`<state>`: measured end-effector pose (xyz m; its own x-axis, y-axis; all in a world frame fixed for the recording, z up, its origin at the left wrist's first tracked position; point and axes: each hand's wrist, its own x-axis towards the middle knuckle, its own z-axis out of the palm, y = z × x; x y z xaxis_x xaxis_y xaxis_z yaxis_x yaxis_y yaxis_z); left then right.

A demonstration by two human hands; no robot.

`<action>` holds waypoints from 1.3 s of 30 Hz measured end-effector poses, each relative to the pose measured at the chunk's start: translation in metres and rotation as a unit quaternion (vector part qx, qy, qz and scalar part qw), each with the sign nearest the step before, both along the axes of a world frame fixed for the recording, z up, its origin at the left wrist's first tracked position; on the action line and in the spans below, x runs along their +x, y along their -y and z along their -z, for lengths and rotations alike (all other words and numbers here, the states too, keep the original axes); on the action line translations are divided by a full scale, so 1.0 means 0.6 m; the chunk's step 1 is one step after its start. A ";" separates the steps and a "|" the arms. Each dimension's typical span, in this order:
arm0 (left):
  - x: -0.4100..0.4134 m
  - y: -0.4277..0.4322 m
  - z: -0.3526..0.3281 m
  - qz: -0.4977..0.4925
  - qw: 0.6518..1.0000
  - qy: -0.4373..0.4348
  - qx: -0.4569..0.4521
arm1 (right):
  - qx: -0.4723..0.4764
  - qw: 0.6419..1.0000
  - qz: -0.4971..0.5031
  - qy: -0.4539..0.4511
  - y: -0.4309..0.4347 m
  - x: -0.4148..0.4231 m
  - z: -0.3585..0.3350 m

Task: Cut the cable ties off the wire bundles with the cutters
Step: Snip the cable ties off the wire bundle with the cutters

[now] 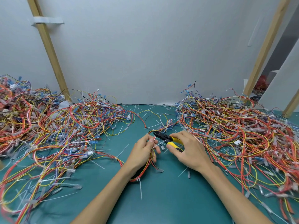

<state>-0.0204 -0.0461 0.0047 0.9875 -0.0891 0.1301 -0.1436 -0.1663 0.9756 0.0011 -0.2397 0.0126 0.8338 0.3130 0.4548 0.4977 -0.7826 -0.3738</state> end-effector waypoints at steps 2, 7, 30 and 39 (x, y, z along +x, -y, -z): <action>0.000 -0.001 0.000 0.004 1.000 0.000 -0.001 | 0.003 1.000 0.006 -0.003 -0.001 0.002 0.001; -0.002 0.000 -0.003 0.017 1.000 0.002 0.005 | -0.015 0.998 0.042 0.036 -0.001 0.002 -0.002; -0.002 -0.002 -0.004 0.039 0.998 0.036 0.029 | -0.041 0.983 0.067 0.168 0.007 0.001 -0.009; 0.000 -0.018 -0.016 0.027 0.998 0.021 -0.054 | 0.018 0.992 0.049 0.117 -0.012 -0.015 -0.012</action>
<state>-0.0202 -0.0352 0.0144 0.9752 -0.1248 0.1826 -0.1900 -0.0505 0.9805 -0.0080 -0.2322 0.0200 0.7295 0.2166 0.6488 0.4969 -0.8197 -0.2850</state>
